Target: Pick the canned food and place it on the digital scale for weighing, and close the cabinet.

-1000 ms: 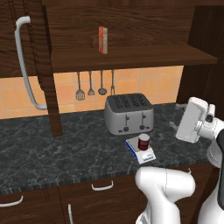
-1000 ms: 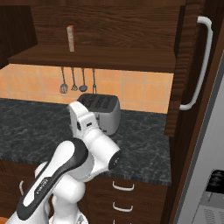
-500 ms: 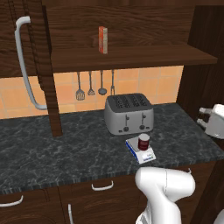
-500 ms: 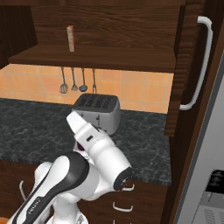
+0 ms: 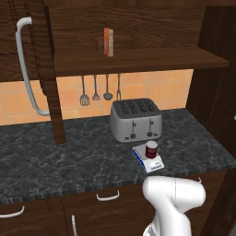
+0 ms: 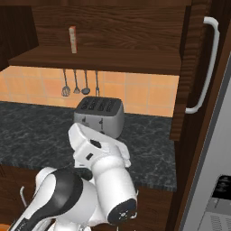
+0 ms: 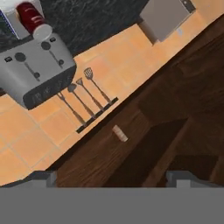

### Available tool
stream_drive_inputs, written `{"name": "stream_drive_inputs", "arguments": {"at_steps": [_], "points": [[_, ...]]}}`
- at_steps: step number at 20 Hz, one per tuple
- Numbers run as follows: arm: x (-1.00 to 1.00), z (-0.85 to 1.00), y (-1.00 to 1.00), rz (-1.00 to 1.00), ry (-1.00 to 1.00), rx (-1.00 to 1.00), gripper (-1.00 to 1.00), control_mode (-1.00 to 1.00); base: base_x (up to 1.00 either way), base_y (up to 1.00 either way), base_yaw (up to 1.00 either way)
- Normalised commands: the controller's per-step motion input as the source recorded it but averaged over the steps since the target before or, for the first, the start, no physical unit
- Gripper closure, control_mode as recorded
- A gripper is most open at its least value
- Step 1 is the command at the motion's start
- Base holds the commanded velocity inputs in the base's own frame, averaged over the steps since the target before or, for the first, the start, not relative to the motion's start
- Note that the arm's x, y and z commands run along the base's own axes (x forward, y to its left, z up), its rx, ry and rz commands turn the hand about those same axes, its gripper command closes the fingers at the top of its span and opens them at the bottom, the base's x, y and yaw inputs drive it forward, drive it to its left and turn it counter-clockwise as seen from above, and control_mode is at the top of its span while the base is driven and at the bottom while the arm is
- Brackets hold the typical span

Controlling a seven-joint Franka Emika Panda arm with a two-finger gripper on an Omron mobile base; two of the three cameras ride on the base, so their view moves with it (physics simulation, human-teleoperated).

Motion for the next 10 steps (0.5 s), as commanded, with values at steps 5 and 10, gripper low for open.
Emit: {"name": "stream_drive_inputs", "arguments": {"at_steps": [5,10], "points": [[-0.53,0.31,-0.33,0.0,-0.11,0.34,-1.0,-1.0,0.0,0.0,0.0],[-0.42,0.17,0.03,0.07,-0.03,0.24,-1.0,-1.0,0.0,0.0,0.0]]}}
